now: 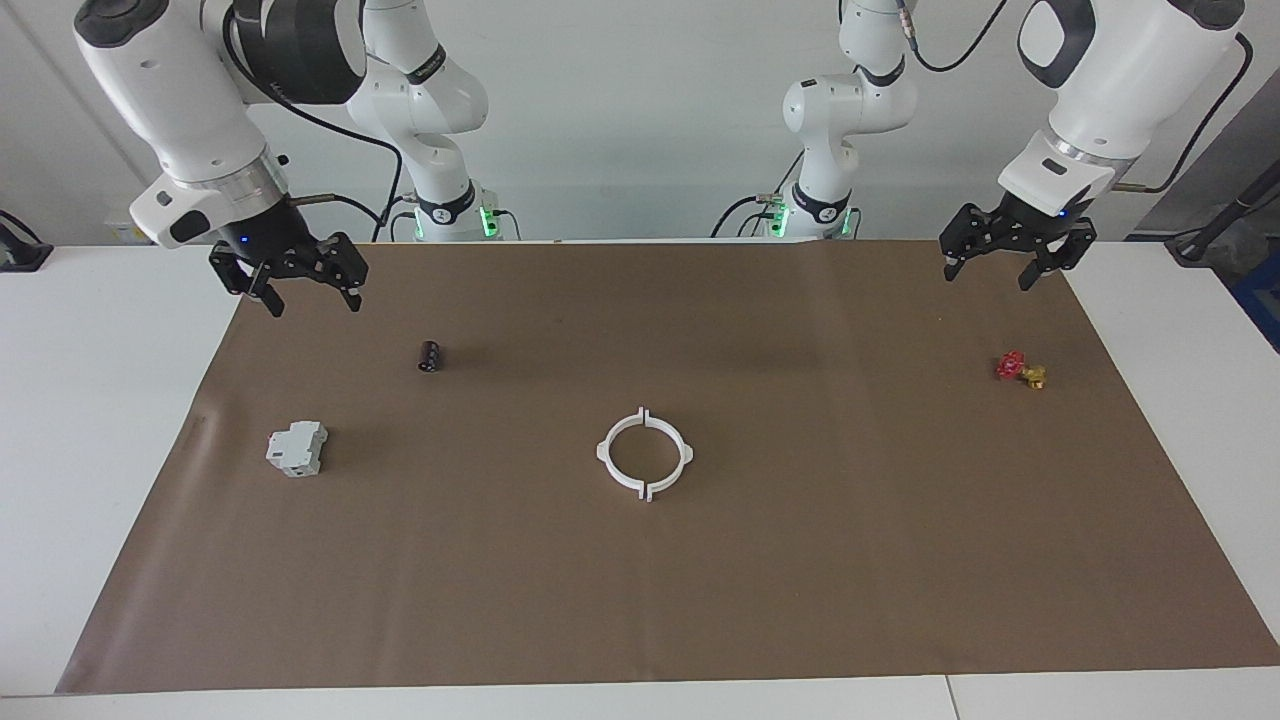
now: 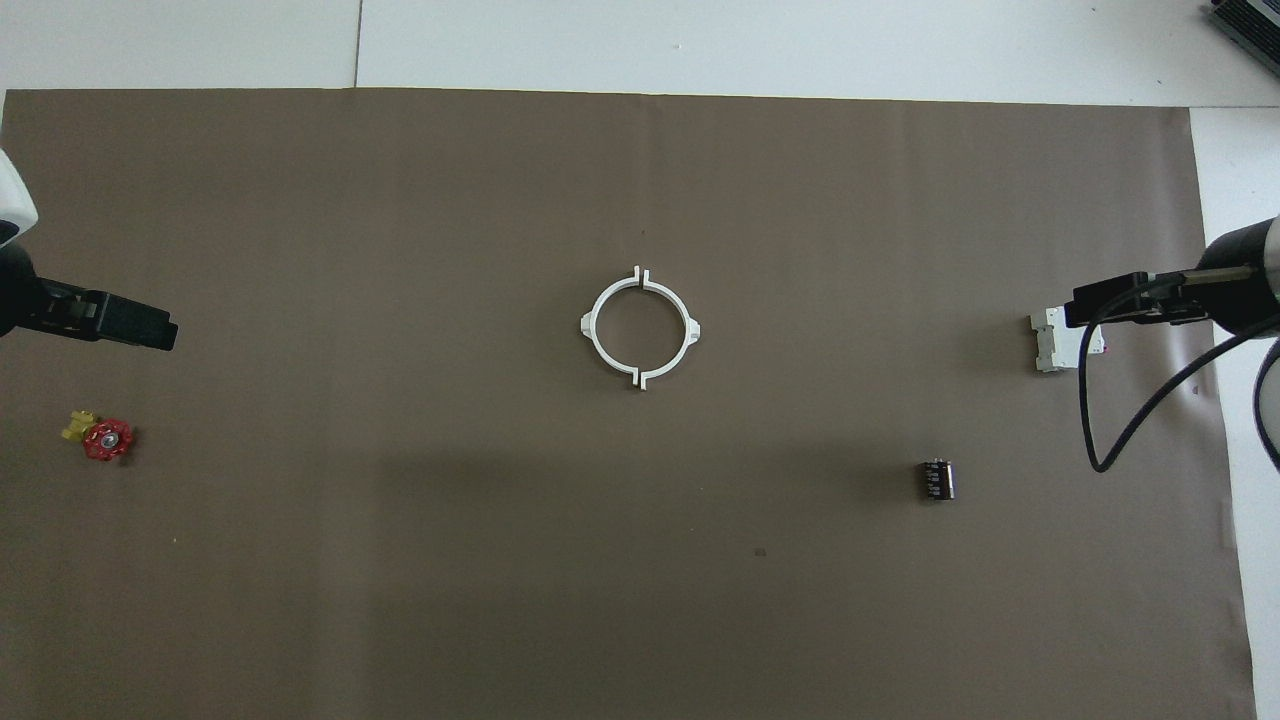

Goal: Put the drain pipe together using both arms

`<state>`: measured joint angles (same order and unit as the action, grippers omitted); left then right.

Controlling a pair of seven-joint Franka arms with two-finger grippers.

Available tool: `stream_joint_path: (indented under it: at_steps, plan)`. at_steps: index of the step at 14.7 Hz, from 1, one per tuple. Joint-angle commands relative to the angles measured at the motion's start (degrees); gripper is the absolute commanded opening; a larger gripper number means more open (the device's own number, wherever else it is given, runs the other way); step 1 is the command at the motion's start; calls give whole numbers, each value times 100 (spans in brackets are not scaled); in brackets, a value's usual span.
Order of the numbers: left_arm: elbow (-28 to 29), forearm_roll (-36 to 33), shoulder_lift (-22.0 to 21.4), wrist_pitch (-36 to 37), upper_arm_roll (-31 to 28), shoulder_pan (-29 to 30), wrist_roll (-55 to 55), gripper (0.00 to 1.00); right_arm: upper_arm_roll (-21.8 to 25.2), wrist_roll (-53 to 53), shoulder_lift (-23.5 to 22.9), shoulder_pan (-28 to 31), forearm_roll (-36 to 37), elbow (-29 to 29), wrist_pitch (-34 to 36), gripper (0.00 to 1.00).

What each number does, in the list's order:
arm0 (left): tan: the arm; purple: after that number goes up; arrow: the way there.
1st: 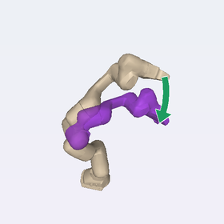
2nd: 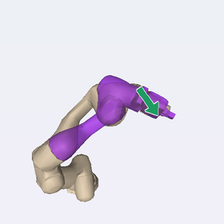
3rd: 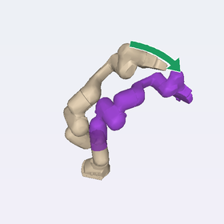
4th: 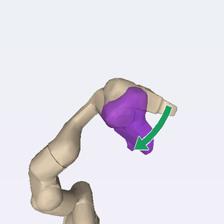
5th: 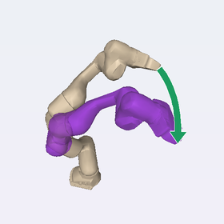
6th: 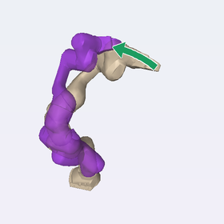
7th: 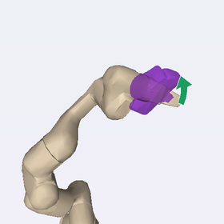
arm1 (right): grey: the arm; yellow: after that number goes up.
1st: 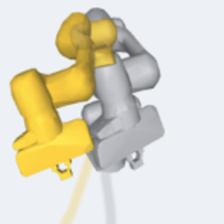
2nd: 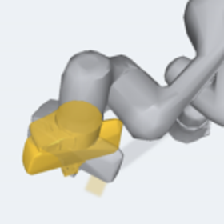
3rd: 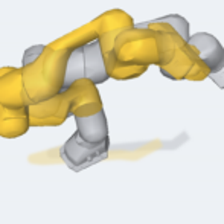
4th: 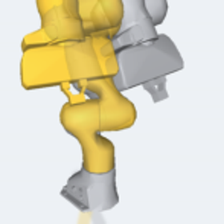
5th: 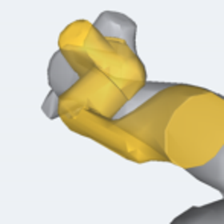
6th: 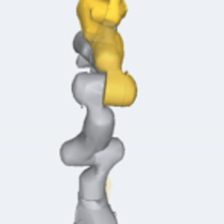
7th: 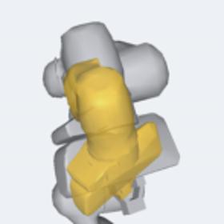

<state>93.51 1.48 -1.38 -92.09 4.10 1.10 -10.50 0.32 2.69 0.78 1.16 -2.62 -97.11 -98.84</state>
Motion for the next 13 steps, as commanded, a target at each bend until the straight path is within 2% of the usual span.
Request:
stream_joint_path:
  at_steps: [1,5,13]
  plan:
    - [186,98,-179,-28,-23,40,-5,100,-32,-172,71,43,-107,-28,58,100]
    - [141,98,-178,314,-15,40,152,100,-32,-172,71,43,-107,-28,58,100]
    - [141,98,-196,235,21,49,408,100,-50,-382,71,8,-107,-28,49,100]
